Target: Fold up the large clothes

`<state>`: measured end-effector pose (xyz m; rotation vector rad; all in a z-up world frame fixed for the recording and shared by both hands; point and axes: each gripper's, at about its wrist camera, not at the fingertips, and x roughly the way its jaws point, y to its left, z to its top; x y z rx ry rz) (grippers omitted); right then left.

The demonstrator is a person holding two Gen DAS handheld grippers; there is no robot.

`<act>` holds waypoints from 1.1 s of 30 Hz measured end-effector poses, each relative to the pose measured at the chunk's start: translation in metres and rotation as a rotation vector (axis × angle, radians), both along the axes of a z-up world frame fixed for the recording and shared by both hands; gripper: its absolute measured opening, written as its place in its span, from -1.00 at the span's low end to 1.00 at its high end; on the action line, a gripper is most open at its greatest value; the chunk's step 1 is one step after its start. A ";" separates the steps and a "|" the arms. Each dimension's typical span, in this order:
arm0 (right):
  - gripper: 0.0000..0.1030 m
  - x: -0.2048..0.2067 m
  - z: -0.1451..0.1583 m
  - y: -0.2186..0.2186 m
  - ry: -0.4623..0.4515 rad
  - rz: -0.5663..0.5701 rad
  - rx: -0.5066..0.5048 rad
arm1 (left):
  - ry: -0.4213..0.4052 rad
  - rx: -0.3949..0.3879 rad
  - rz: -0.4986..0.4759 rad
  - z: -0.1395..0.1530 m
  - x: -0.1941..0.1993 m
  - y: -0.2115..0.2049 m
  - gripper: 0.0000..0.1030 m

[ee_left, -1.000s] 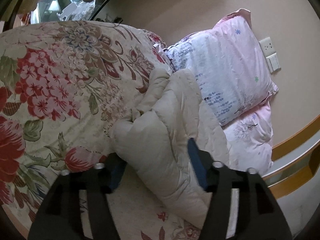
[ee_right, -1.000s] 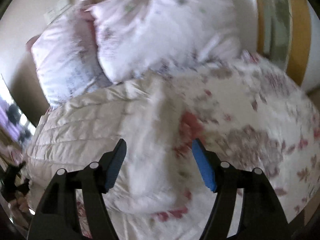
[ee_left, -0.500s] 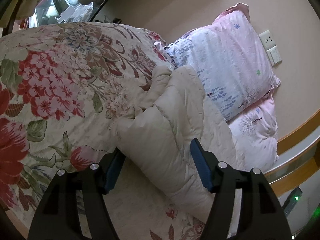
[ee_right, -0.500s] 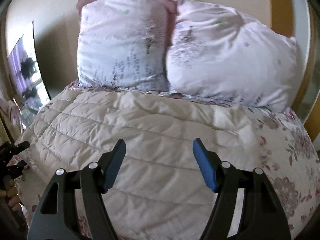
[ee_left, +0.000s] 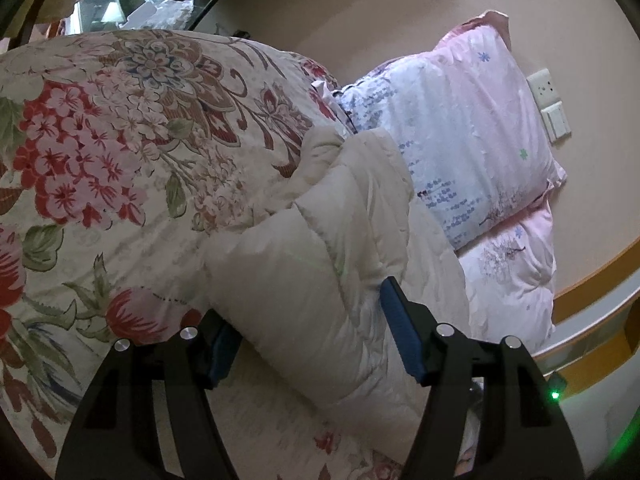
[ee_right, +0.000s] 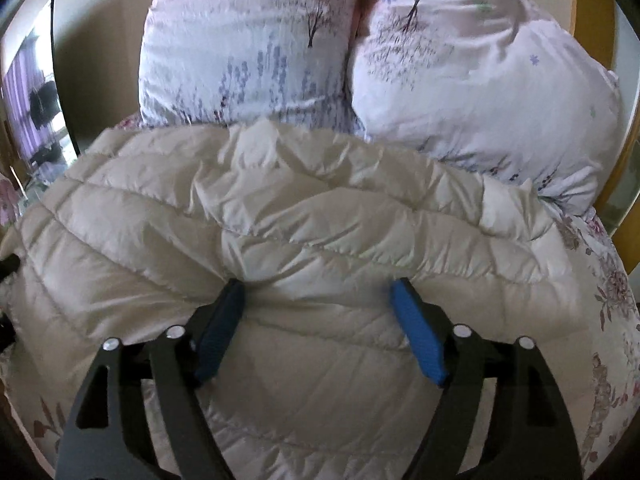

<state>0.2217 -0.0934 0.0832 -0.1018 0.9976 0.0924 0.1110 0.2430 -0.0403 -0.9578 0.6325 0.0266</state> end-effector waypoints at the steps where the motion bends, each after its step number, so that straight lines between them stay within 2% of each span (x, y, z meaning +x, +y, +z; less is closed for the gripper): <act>1: 0.59 0.001 -0.004 0.002 0.007 0.004 -0.005 | 0.000 -0.004 0.007 0.000 0.001 0.001 0.28; 8: 0.65 0.001 -0.019 0.005 0.031 0.013 -0.018 | -0.010 0.002 0.026 0.001 0.013 0.006 0.26; 13: 0.68 0.002 -0.022 0.005 0.041 0.010 -0.021 | -0.045 0.006 -0.002 0.008 0.017 0.000 -0.04; 15: 0.68 0.003 -0.023 0.004 0.046 0.008 -0.018 | -0.077 0.017 -0.019 0.015 0.017 -0.003 -0.24; 18: 0.70 0.003 -0.024 0.004 0.049 0.006 -0.015 | -0.154 0.044 -0.054 0.034 0.015 -0.012 -0.36; 24: 0.73 0.003 -0.025 0.005 0.050 0.005 -0.013 | -0.317 0.070 -0.160 0.072 0.009 -0.041 -0.40; 28: 0.75 0.004 -0.027 0.005 0.051 0.005 -0.012 | -0.437 0.078 -0.287 0.100 0.007 -0.075 -0.40; 33: 0.76 0.004 -0.027 0.005 0.051 0.004 -0.011 | -0.545 0.061 -0.443 0.122 0.005 -0.117 -0.40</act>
